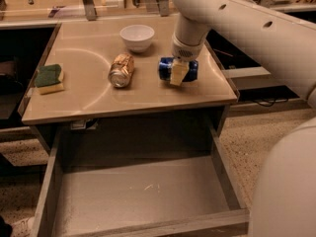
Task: Pick pepsi can from top drawer and place on counter
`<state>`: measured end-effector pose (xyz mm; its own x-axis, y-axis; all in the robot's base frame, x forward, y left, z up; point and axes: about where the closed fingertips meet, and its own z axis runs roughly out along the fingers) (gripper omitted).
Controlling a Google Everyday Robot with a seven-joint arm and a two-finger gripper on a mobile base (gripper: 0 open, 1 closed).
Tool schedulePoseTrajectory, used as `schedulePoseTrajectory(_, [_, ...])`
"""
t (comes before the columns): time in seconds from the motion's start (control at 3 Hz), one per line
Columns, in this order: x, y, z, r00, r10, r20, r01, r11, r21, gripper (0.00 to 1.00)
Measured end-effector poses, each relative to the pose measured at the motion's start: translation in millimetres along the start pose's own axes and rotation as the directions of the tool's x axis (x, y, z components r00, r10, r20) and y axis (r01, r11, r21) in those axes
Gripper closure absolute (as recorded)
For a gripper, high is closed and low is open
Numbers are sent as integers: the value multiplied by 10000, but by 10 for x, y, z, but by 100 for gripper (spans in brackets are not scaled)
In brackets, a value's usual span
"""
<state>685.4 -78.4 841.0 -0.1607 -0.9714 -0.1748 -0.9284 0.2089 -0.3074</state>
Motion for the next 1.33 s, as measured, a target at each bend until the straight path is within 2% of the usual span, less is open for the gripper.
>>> schedulePoseTrajectory(0.33, [-89, -34, 220, 9992, -139, 370, 151, 9993, -328, 100])
schedulePoseTrajectory(0.67, [-101, -45, 207, 9991, -148, 389, 162, 9992, -360, 83])
schedulePoseTrajectory(1.33, [-101, -45, 207, 9991, -148, 389, 162, 9992, -361, 38])
